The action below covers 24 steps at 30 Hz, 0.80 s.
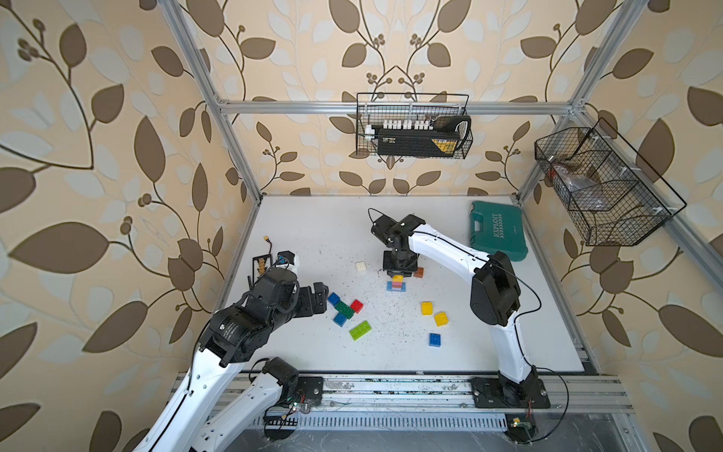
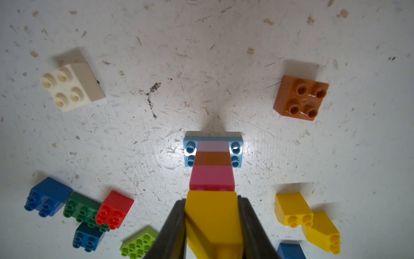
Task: Assemble the number 1 with lego
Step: Assemble the lego brick with the lego brick.
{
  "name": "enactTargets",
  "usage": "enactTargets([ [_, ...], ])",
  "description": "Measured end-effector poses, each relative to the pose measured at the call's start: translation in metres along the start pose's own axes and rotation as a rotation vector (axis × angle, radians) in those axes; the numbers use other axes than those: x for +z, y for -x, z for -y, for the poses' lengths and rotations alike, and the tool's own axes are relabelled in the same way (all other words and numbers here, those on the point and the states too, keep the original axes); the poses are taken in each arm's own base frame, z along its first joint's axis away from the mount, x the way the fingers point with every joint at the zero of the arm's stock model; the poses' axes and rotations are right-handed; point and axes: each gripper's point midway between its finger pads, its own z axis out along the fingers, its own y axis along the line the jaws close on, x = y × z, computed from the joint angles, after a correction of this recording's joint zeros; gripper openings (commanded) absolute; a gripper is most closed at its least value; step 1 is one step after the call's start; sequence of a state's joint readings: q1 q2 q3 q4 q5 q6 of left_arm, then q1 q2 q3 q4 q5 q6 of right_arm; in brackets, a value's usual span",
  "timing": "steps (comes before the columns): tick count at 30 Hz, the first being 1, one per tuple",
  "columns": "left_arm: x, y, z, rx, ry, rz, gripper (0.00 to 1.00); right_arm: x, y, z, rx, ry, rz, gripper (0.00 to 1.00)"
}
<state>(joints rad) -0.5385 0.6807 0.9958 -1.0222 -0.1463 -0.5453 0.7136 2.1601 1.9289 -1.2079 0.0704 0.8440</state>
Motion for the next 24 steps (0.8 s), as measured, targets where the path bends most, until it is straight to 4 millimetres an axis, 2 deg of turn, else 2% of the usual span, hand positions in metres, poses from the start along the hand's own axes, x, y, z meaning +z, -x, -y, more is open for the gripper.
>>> enactTargets([
  [16,0.000,0.000,0.000,0.003,0.001,-0.002,0.99,-0.002,-0.001,-0.001,0.002,0.015,-0.009,0.13],
  [24,0.002,0.000,0.000,0.004,0.004,-0.006,0.99,-0.024,0.002,-0.003,0.002,0.050,0.021,0.14],
])
